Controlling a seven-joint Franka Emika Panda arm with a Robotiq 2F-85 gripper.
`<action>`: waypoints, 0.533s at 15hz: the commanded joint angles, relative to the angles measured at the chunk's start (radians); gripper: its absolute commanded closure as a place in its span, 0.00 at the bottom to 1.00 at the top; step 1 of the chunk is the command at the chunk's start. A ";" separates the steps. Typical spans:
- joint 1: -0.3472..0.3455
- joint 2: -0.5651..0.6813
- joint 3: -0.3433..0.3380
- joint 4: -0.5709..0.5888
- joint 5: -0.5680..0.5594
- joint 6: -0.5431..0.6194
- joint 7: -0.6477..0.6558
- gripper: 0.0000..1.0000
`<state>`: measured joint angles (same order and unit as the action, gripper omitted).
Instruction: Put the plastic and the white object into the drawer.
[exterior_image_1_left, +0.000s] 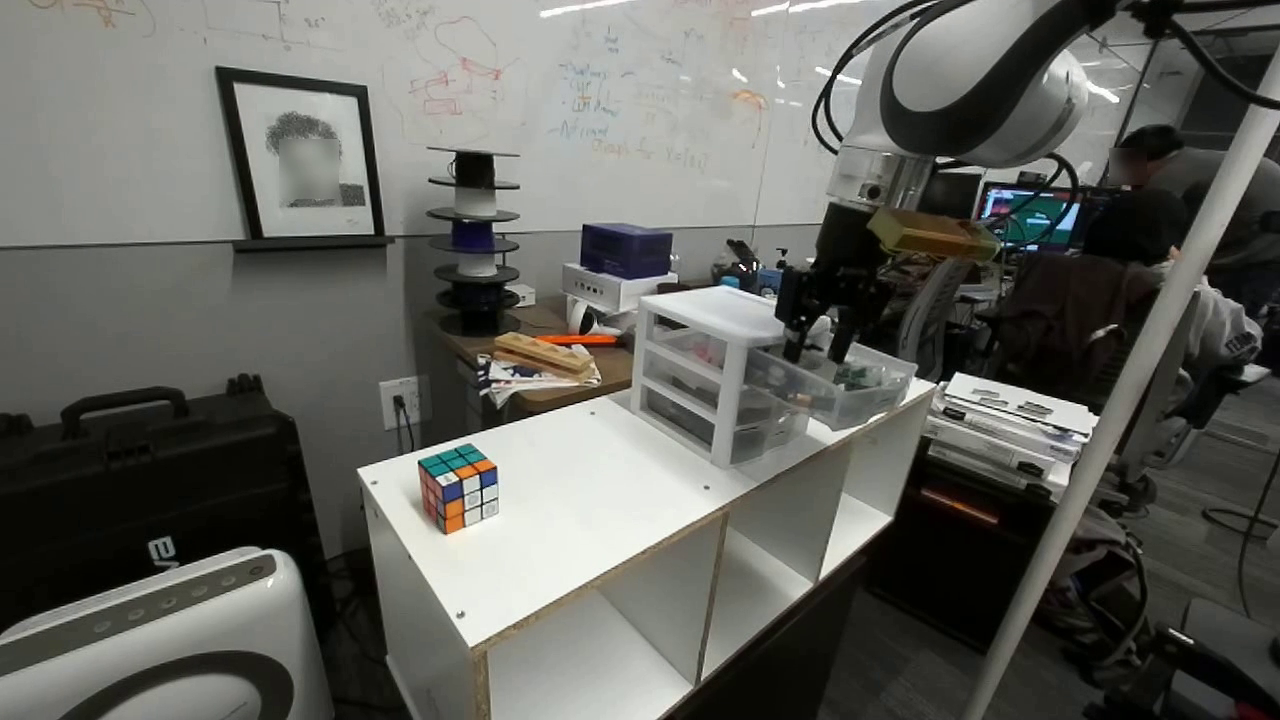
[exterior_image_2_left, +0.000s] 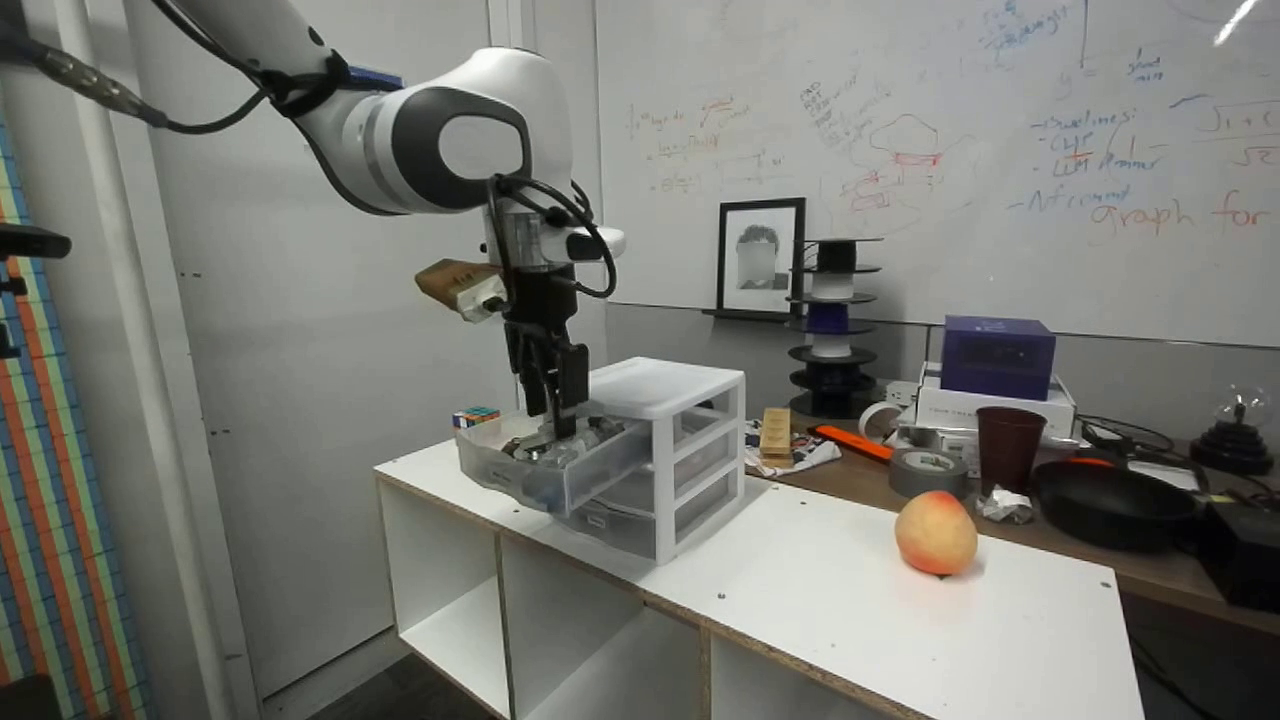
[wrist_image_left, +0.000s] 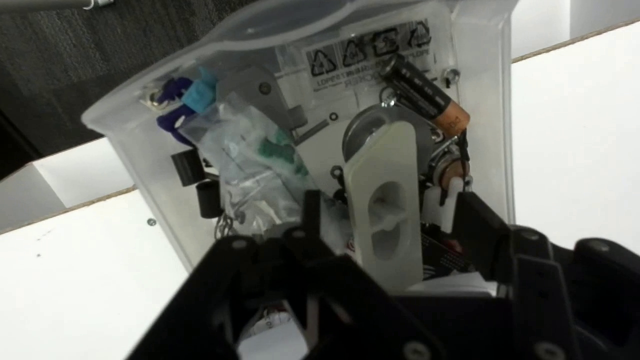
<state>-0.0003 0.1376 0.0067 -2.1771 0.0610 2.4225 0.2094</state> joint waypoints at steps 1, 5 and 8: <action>-0.004 -0.056 0.001 -0.014 0.041 -0.003 -0.071 0.01; 0.000 -0.102 -0.003 -0.024 0.018 -0.029 -0.060 0.00; 0.003 -0.150 -0.001 -0.046 0.020 -0.066 -0.051 0.00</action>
<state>-0.0013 0.0590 0.0056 -2.1867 0.0695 2.3894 0.1639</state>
